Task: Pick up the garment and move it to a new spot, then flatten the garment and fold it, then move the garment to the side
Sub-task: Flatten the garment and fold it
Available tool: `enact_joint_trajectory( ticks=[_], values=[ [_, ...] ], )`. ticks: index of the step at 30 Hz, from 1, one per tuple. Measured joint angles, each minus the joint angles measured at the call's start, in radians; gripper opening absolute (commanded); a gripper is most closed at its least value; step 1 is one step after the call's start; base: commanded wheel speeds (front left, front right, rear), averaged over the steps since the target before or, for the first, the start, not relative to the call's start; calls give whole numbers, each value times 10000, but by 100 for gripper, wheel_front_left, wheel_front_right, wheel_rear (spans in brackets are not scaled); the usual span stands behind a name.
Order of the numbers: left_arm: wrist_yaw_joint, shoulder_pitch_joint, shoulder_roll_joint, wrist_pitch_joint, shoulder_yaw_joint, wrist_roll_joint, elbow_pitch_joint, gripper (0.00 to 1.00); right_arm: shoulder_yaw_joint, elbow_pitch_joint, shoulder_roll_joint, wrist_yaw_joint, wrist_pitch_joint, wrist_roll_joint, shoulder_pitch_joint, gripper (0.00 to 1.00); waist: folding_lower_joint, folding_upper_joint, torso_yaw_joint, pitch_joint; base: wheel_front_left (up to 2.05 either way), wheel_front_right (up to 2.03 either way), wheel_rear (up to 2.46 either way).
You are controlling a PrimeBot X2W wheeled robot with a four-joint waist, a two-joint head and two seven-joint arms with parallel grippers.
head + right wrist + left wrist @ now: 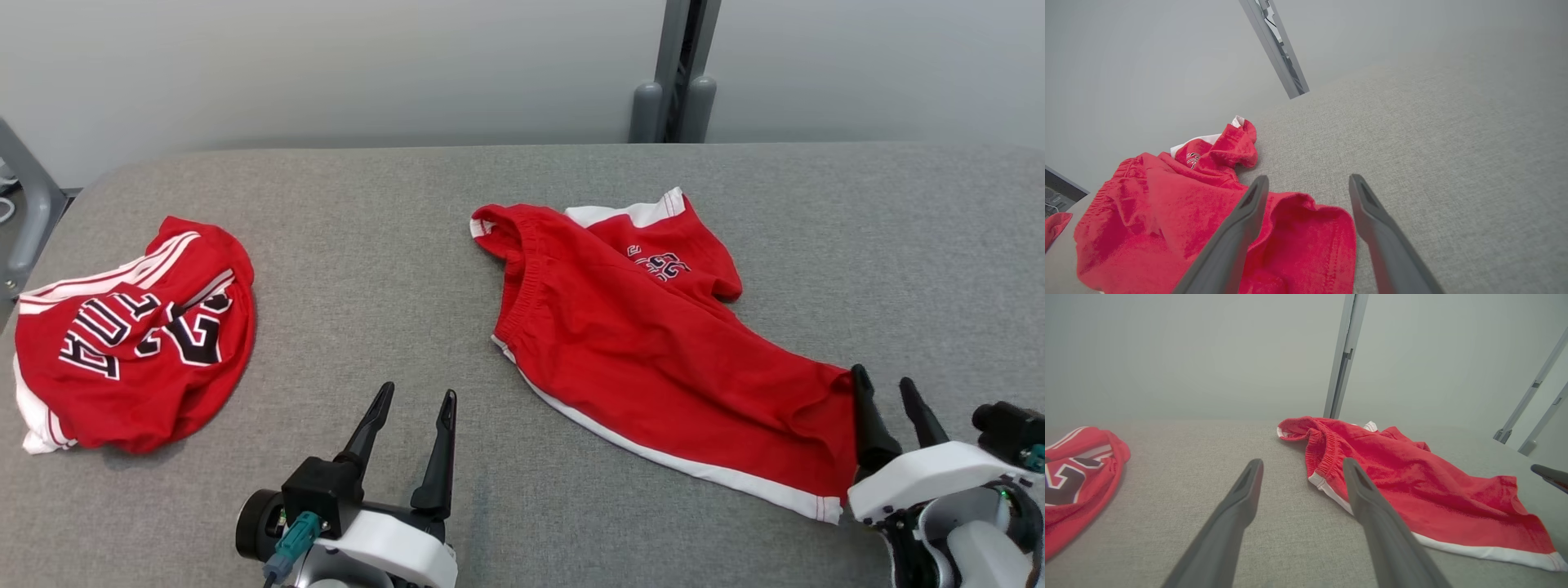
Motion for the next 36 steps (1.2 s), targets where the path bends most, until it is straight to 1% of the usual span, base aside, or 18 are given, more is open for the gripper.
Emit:
enact_joint_trajectory(
  ticks=[2,6,9,12,15,17,20,25,29,32,36],
  values=[
    [0,15,-8,-2,27,0,-4,100,232,-483,102,2,-77,-115,256,100,0,0,-118,-81,0,0,0],
    [0,136,-2,-2,115,0,-19,100,928,-1894,35,2,-128,-1003,935,100,0,0,-386,-241,0,0,0],
    [-31,180,0,-2,146,-6,-38,100,970,-2871,6,2,-161,-1789,1551,100,0,0,-622,-332,0,0,0],
    [-67,265,-6,-2,159,-36,-40,100,972,-3149,146,2,-159,-2314,2154,100,0,0,-852,-403,0,0,0],
    [-88,268,-6,0,146,-42,-17,100,1039,-3147,153,2,-159,-2959,2318,100,0,0,-1001,-449,0,0,0],
    [-92,260,-4,0,121,-42,-8,100,986,-3070,290,2,-159,-3181,2308,100,0,0,-1019,-452,0,0,0],
    [-119,186,-4,-2,42,-52,8,100,972,-2635,407,2,-161,-3453,2150,100,0,0,-937,-403,0,0,0],
    [-105,137,-2,-2,31,-58,23,100,947,-1728,539,2,-159,-3417,1625,100,0,0,-723,-306,0,0,0],
    [-102,116,-2,-2,6,-56,44,100,899,-775,629,2,-159,-2987,910,100,0,0,-412,-112,0,0,0],
    [-94,40,0,-2,-38,-54,50,100,849,-284,589,2,-161,-2834,551,100,0,0,-228,17,0,0,0],
    [-77,-61,-2,-2,-61,-56,52,100,821,132,621,2,-159,-2270,185,100,0,0,-9,158,0,0,0]
  ],
)
